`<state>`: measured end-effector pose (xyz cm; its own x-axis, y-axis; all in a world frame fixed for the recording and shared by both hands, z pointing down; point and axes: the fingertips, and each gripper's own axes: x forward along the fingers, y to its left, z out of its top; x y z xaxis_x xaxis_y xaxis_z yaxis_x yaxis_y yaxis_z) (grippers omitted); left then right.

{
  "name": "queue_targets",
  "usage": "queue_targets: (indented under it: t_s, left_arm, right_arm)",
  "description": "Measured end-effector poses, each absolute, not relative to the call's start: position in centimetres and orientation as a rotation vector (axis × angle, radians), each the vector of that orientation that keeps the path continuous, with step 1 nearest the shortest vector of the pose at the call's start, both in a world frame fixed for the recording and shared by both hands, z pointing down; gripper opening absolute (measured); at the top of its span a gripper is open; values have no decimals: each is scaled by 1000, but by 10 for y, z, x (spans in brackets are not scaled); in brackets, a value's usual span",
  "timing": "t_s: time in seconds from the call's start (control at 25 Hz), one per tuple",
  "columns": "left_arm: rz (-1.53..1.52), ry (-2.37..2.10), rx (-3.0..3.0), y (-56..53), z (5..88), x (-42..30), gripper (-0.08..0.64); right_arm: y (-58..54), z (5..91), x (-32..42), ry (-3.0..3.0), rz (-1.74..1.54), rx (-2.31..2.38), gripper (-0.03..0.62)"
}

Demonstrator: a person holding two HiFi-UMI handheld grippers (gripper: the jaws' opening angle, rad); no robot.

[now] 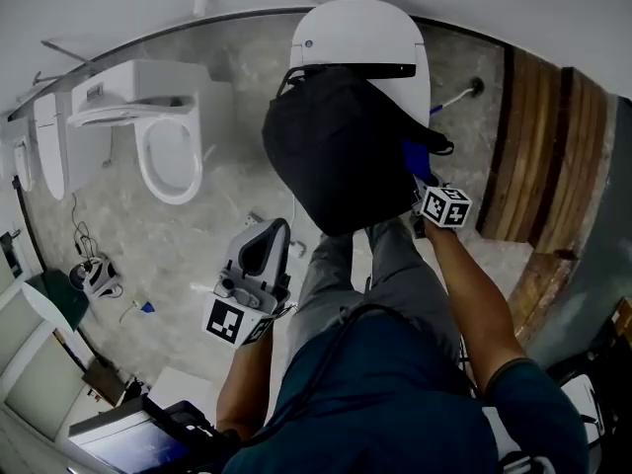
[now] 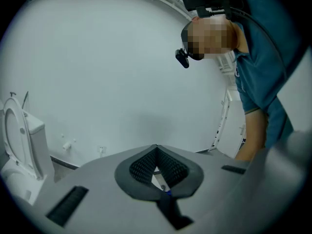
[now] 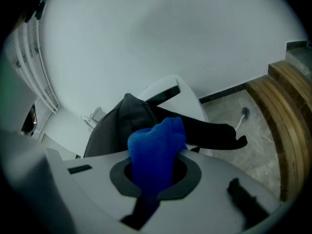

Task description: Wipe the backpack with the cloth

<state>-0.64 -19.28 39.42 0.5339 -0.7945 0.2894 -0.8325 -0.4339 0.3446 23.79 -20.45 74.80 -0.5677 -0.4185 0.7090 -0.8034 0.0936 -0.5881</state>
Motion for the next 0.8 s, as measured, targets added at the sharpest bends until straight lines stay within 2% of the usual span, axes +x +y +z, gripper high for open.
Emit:
queue_targets:
  t_s: [0.2,0.48,0.68,0.8]
  left_arm:
    - [111,-1368,2282,-204,413,-27,3]
    - [97,-1396,2241,-204,425,-38,3]
    - [87,-1416,2227,-205,427,-45,3]
    - [74,-1421,2223,-207,427,-48,3]
  right_arm:
    - [-232,764,231,-2057,1628,1152,14]
    - [-383,734,146,-2333,1795,934,14]
    - [-428,717,81,-2358,1566,701,14]
    - [-411,718,94,-2312,1592,690,14]
